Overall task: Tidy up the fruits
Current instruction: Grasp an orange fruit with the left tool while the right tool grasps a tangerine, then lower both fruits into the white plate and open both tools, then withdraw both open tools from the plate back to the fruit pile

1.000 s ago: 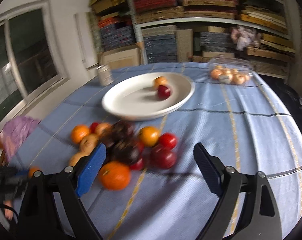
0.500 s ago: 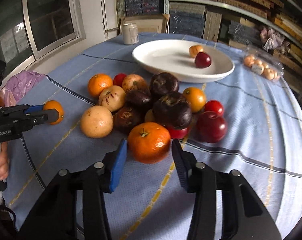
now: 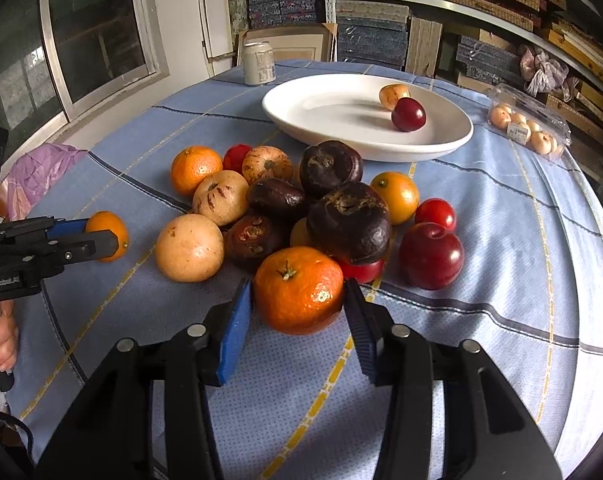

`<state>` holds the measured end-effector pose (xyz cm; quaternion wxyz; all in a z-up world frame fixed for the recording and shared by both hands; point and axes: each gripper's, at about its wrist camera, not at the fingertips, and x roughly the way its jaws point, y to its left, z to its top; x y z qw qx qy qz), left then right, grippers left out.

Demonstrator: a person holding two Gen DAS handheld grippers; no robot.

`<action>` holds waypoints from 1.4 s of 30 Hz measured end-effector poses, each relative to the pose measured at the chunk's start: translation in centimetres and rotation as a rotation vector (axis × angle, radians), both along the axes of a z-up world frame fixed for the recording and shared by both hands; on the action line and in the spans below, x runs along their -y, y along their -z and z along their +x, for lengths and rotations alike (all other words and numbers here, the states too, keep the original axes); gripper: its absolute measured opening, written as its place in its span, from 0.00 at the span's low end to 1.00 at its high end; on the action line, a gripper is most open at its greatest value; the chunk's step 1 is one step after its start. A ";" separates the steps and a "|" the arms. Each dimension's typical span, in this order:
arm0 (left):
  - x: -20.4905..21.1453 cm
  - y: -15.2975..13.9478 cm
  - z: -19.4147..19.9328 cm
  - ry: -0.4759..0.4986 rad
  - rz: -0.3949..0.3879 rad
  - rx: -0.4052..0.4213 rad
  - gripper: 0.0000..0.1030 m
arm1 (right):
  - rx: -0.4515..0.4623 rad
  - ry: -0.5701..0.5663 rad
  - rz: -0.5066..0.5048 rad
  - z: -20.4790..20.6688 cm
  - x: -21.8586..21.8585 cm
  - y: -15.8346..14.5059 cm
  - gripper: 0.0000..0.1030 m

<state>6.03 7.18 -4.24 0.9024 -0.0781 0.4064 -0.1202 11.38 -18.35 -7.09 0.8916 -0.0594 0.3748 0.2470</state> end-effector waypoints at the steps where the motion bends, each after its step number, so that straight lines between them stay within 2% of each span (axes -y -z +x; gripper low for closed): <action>1: 0.0 -0.1 0.0 -0.006 0.009 0.005 0.38 | 0.002 -0.004 0.008 -0.1 0.2 -0.1 0.44; 5: 0.7 -1.4 0.8 0.006 0.043 0.022 0.38 | 0.050 0.002 0.087 -1.3 1.8 -2.4 0.44; 7: 1.2 -3.1 2.1 0.017 0.058 0.050 0.38 | 0.087 0.028 0.144 -1.3 3.2 -4.3 0.44; 11: 2.9 -6.8 6.2 0.032 0.086 0.120 0.38 | 0.131 0.089 0.151 1.5 4.8 -7.6 0.44; 14: 4.7 -8.4 10.6 0.036 0.095 0.151 0.38 | 0.136 0.130 0.152 5.8 4.9 -9.2 0.44; 19: 6.3 -7.1 16.0 0.021 0.076 0.120 0.37 | 0.079 0.155 0.146 11.6 3.6 -7.8 0.44; 24: 7.0 -4.4 19.0 0.020 0.079 0.073 0.37 | 0.031 0.166 0.123 14.9 2.7 -5.7 0.44; 30: 6.4 -3.5 19.2 0.024 0.085 0.055 0.37 | 0.036 0.175 0.110 15.3 2.7 -5.0 0.47; 38: 5.7 -5.8 16.8 0.005 0.082 0.111 0.37 | 0.128 0.196 0.159 12.5 4.8 -8.1 0.49; 42: 4.7 -6.7 13.4 -0.022 0.082 0.144 0.52 | 0.184 0.229 0.200 9.5 6.6 -9.7 0.58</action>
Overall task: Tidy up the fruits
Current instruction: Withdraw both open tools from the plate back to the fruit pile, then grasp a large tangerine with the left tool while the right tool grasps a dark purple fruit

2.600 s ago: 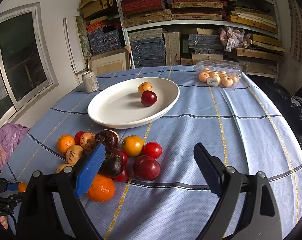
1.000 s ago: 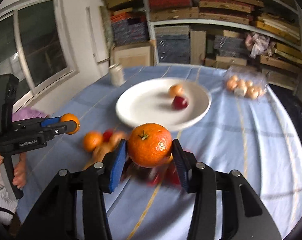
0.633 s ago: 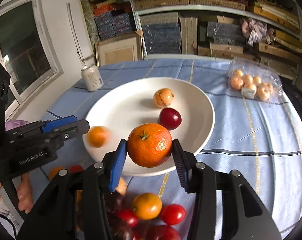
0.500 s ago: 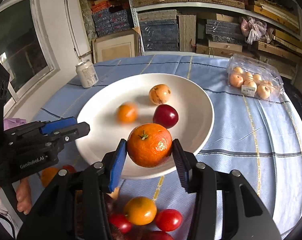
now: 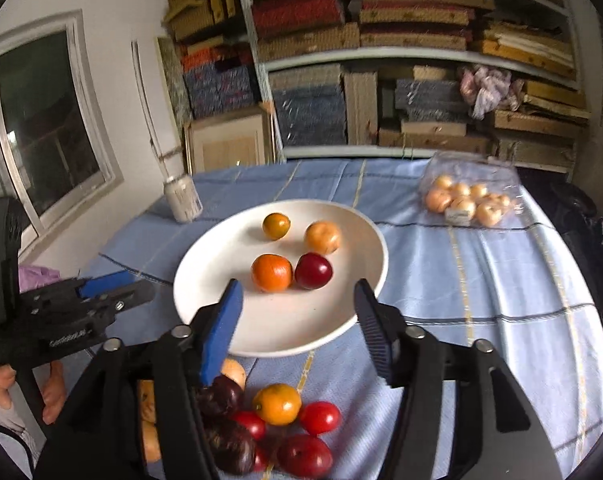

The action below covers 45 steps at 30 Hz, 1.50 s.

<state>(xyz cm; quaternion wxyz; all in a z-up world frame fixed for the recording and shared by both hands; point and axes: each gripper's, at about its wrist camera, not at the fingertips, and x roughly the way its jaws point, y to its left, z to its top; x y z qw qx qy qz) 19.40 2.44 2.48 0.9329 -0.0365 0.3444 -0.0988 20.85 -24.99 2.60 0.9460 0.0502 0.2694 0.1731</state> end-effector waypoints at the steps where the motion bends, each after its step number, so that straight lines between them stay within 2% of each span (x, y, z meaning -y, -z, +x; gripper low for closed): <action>1: -0.3 0.0 -0.8 -0.008 -0.001 0.003 0.53 | 0.007 0.009 0.007 -0.8 0.4 -0.1 0.61; 5: -2.1 0.8 -4.5 -0.050 -0.015 0.003 0.55 | 0.023 0.047 0.030 -4.3 2.1 0.9 0.72; 6: -2.5 1.1 -5.2 -0.060 -0.021 0.001 0.59 | 0.024 0.063 0.028 -5.1 2.5 1.4 0.74; 8: -3.5 2.4 -6.5 -0.086 -0.044 -0.018 0.62 | 0.020 0.086 0.034 -6.3 3.2 2.2 0.83; 10: -4.2 3.3 -7.1 -0.100 -0.054 -0.038 0.62 | 0.012 0.108 0.063 -7.2 4.0 2.9 0.85; 13: -4.5 3.9 -7.5 -0.117 -0.036 -0.040 0.62 | 0.013 0.120 0.074 -7.7 4.4 3.4 0.86; 17: -3.8 4.0 -7.6 -0.084 -0.024 -0.026 0.64 | 0.012 0.127 0.065 -7.5 4.4 3.6 0.88; 25: -2.0 5.2 -6.3 -0.071 0.093 -0.040 0.65 | 0.012 0.102 0.039 -7.4 3.4 3.6 0.90; 30: -2.1 5.8 -5.7 -0.089 0.119 -0.059 0.65 | 0.012 0.098 0.036 -7.5 3.2 3.6 0.90; 33: -2.3 6.0 -5.5 -0.099 0.124 -0.059 0.68 | 0.009 0.098 0.036 -7.4 3.2 3.7 0.91; 37: -2.7 6.1 -5.4 -0.126 0.149 -0.046 0.83 | 0.009 0.098 0.036 -7.5 3.1 3.8 0.91; 39: -3.3 6.1 -5.2 -0.138 0.129 -0.052 0.86 | 0.009 0.098 0.036 -7.5 3.1 3.8 0.91; 45: -4.9 6.5 -4.8 -0.203 0.115 -0.083 0.88 | 0.009 0.099 0.038 -7.5 3.0 3.9 0.91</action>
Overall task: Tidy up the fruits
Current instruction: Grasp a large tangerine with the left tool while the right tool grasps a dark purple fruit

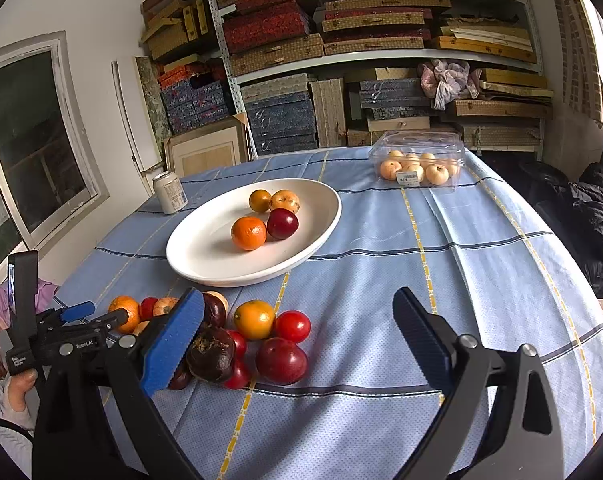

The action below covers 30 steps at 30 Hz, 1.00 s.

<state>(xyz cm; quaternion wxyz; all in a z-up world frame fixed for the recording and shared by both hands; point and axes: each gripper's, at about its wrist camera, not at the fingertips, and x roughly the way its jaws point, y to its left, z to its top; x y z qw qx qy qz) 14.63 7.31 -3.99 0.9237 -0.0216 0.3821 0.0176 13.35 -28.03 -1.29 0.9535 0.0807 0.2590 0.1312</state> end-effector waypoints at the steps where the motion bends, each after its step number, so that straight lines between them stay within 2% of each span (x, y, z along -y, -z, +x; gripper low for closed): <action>1: 0.0 0.0 0.0 0.000 0.002 -0.004 0.87 | 0.000 0.000 0.001 0.0 0.1 0.0 0.91; 3: 0.4 0.3 0.1 0.015 0.018 -0.027 0.84 | 0.002 0.001 0.000 0.0 0.0 0.0 0.91; 6: 0.9 0.4 0.2 0.064 -0.017 -0.033 0.80 | 0.001 -0.001 0.000 0.0 0.1 0.0 0.91; 10: 1.1 0.7 0.5 0.092 -0.047 -0.044 0.63 | 0.000 -0.005 -0.007 0.0 0.0 0.1 0.91; 20: 0.2 1.2 1.5 0.073 -0.105 -0.077 0.59 | -0.018 -0.026 -0.025 0.0 -0.5 0.5 0.91; 21: 0.2 1.2 1.4 0.075 -0.103 -0.073 0.51 | -0.022 -0.030 -0.031 0.0 -0.6 0.6 0.91; 22: 0.2 1.1 1.4 0.076 -0.100 -0.074 0.46 | -0.029 -0.038 -0.042 0.0 -0.9 0.8 0.91; 25: 0.2 1.1 1.1 0.072 -0.088 -0.072 0.46 | -0.047 -0.066 -0.085 -0.2 -1.6 1.4 0.90; 28: 0.3 1.0 1.0 0.070 -0.082 -0.070 0.46 | -0.047 -0.122 -0.155 -1.1 -3.2 2.1 0.82; 30: 0.4 1.0 1.0 0.070 -0.076 -0.069 0.46 | -0.027 -0.162 -0.219 -1.7 -4.9 2.5 0.80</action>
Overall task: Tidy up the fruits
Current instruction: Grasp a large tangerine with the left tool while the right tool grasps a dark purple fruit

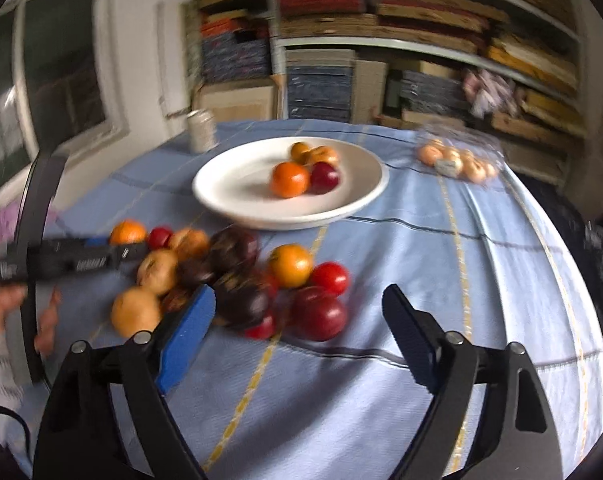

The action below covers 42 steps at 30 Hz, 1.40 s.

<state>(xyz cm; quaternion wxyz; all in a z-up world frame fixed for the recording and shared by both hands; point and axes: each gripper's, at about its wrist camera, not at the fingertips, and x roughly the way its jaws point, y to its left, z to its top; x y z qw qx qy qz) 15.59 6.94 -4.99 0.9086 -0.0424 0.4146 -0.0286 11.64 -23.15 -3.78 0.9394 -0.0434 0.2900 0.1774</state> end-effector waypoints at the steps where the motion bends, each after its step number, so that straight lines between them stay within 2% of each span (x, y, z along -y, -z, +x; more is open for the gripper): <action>1: 0.0 0.0 0.0 0.000 0.002 0.000 0.46 | 0.013 -0.017 -0.035 -0.2 -0.9 0.2 0.76; 4: 0.0 0.0 0.0 -0.002 0.000 -0.004 0.46 | 0.009 -0.056 -0.082 -0.4 -2.5 0.8 0.67; 7: 0.0 0.0 0.1 -0.002 0.002 -0.003 0.46 | -0.004 -0.060 -0.093 0.0 -3.2 1.1 0.63; 18: -0.1 0.1 0.1 -0.003 0.003 -0.004 0.46 | -0.028 -0.070 -0.117 1.7 -4.8 1.7 0.62; 21: 0.0 0.1 0.1 -0.004 0.006 -0.004 0.46 | -0.050 -0.072 -0.123 2.2 -4.9 2.2 0.54; 23: -0.1 0.1 0.1 -0.004 0.004 -0.005 0.46 | -0.069 -0.076 -0.117 2.5 -4.9 2.4 0.43; 33: 0.0 0.1 0.1 -0.006 0.000 -0.005 0.46 | -0.096 -0.087 -0.072 2.7 -3.9 2.5 0.42; 37: 0.1 0.1 0.1 0.002 -0.011 -0.002 0.46 | -0.080 -0.084 -0.040 2.3 -3.4 1.9 0.42; 42: 0.4 -0.5 -0.4 0.008 -0.004 0.032 0.46 | -0.069 -0.059 -0.012 2.1 -2.5 1.4 0.42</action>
